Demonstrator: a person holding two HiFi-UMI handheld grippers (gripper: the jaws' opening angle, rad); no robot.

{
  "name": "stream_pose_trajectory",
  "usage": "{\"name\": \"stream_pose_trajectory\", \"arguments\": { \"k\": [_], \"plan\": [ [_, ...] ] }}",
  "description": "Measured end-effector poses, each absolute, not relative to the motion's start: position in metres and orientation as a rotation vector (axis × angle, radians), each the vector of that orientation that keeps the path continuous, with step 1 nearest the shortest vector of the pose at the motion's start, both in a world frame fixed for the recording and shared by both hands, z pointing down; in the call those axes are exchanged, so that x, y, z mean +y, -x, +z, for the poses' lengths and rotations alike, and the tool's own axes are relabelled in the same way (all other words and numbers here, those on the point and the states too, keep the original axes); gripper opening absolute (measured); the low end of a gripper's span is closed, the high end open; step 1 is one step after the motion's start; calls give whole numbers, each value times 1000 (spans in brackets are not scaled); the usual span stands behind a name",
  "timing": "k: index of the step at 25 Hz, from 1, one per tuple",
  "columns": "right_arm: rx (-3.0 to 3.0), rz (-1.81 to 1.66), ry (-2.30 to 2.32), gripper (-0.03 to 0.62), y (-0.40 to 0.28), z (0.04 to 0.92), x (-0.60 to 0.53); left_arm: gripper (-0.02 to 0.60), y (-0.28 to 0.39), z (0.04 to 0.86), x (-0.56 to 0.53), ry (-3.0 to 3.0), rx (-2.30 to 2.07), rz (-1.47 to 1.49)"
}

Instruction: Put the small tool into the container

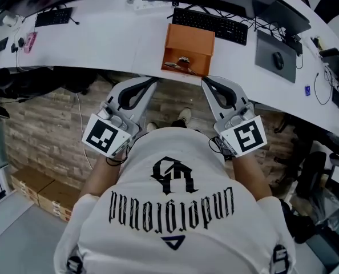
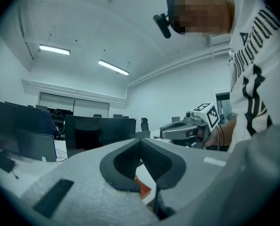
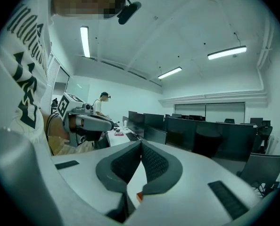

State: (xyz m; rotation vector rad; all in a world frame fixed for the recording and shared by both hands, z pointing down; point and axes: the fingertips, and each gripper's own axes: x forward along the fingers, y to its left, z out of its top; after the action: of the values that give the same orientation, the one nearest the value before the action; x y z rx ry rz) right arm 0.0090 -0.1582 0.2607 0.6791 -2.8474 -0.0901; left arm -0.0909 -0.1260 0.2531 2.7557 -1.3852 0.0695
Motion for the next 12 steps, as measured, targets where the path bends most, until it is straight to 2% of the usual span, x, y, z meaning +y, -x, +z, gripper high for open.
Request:
{"name": "stream_pose_trajectory", "arguments": {
  "k": [12],
  "plan": [
    [-2824,-126,-782,14,44,252,-77,14,150,256,-41,-2786,-1311,48]
  ]
}}
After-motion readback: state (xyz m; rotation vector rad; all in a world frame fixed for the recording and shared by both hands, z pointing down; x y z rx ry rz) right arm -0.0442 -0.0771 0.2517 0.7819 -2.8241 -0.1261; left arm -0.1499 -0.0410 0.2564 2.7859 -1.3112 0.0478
